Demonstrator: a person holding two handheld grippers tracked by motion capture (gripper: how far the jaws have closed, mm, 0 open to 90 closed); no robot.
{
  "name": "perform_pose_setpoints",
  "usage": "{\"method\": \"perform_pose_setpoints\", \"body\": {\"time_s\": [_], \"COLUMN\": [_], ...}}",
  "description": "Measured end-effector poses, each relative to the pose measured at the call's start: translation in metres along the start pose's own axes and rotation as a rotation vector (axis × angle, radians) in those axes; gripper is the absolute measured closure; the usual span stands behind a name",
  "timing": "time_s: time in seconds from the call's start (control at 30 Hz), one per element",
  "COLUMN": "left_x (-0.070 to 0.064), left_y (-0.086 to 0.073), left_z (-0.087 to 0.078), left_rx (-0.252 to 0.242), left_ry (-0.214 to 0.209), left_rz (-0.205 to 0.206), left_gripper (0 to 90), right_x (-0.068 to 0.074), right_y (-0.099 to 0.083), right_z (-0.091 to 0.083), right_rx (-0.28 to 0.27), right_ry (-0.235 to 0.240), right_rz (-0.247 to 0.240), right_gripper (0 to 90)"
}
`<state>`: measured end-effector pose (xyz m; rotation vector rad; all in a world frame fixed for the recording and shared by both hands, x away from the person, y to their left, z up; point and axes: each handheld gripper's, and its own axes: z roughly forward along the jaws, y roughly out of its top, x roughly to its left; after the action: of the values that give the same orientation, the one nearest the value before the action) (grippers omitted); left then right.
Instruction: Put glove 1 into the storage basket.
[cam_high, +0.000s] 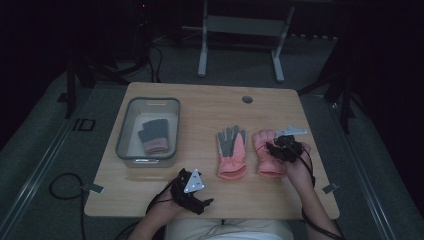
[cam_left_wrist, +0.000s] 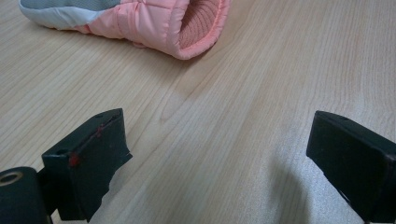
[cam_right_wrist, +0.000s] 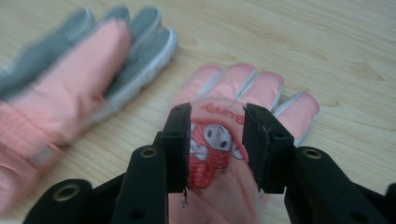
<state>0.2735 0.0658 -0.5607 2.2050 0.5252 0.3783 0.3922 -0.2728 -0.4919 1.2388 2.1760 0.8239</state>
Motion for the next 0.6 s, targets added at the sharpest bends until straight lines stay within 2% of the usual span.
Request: {"method": "perform_pose_setpoints", "body": {"time_s": [0.13,0.27,0.37,0.43,0.5,0.6], "left_x": [0.0,0.001,0.0,0.0,0.0,0.0], "left_y": [0.0,0.0,0.0,0.0,0.0,0.0], "left_z": [0.0,0.0,0.0,0.0,0.0,0.0], "left_rx": [0.0,0.002,0.005,0.005,0.004,0.004], "left_ry": [-0.002,0.0,0.0,0.0,0.001,0.002], "left_rz": [0.0,0.0,0.002,0.002,0.003,0.003], "left_gripper": [4.9,4.9,4.9,4.9,4.9,4.9], "right_x": [-0.005,-0.008,-0.008,-0.007,-0.004,-0.006], "right_y": [-0.008,-0.019,-0.02,-0.02,-0.021,-0.025], "right_z": [0.011,0.02,0.023,0.023,0.025,0.026], "right_rx": [0.037,0.063,0.078,0.081,0.078,0.064], "right_ry": [0.003,-0.003,0.014,0.019,0.015,0.016], "right_rz": [-0.048,-0.048,-0.039,-0.037,-0.064,-0.045], "right_gripper": [60.0,53.7,48.2,47.8,49.4,59.6]}}
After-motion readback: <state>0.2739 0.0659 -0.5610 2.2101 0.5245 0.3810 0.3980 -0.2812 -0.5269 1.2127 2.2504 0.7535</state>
